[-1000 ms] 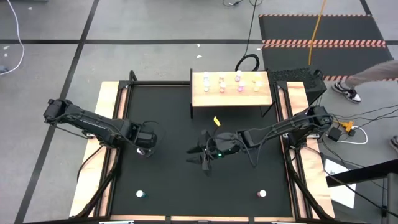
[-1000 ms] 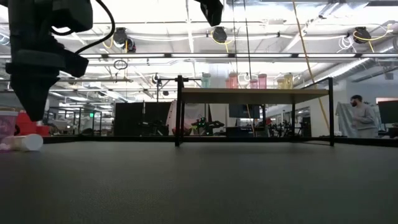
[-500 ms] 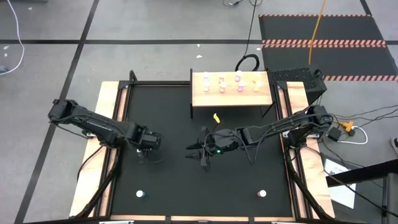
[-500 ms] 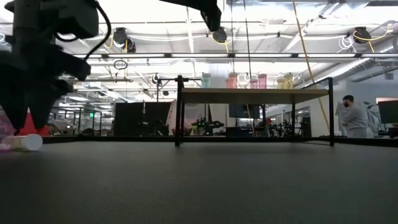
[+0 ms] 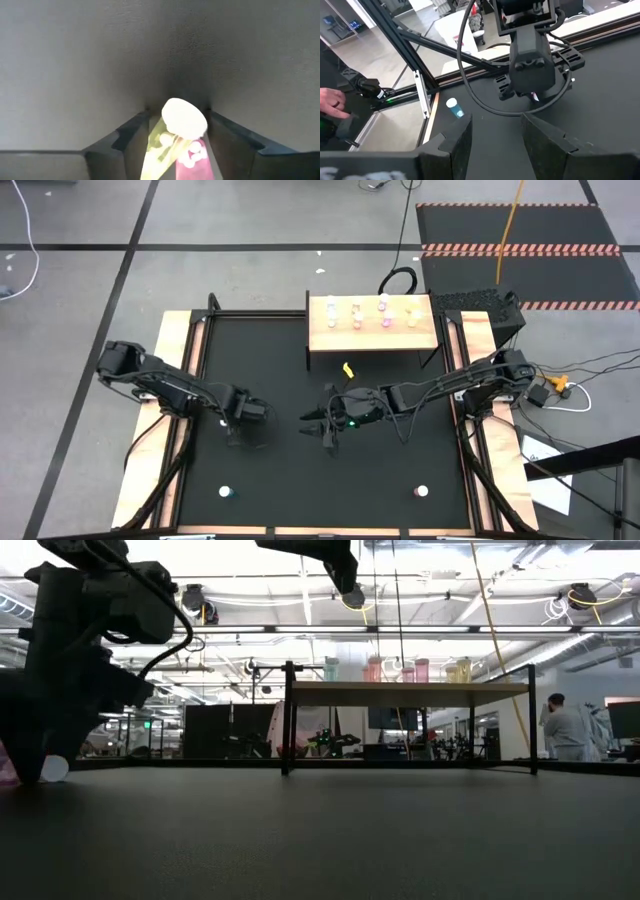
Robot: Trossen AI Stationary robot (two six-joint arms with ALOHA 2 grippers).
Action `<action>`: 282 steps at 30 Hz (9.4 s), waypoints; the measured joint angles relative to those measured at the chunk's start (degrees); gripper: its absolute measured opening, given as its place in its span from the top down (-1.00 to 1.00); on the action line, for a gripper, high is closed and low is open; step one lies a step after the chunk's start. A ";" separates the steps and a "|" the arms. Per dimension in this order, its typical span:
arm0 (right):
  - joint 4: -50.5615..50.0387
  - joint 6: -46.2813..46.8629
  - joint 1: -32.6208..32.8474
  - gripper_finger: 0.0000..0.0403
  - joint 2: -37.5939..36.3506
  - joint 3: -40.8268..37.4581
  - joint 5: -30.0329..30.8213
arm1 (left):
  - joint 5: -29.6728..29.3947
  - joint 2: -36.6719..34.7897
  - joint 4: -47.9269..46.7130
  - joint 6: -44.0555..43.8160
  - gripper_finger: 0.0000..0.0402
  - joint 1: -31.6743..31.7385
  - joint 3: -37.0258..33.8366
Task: Pick and place medicine bottles onto shelf by color
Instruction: Put the yellow pill bottle on the shelf aligned with the other yellow pill bottles
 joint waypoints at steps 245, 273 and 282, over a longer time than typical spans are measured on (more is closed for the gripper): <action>-47.67 3.85 -20.28 0.42 -49.77 -15.61 14.88 | 10.71 -5.78 87.37 12.72 -0.71 46.71 17.42; -56.57 -5.90 -28.81 0.42 -45.51 -2.64 2.95 | 5.22 0.72 71.03 20.60 -0.71 41.00 31.10; -65.00 -4.99 -28.79 0.42 -42.98 -1.07 3.02 | 4.85 0.72 71.78 19.26 -0.71 40.74 31.10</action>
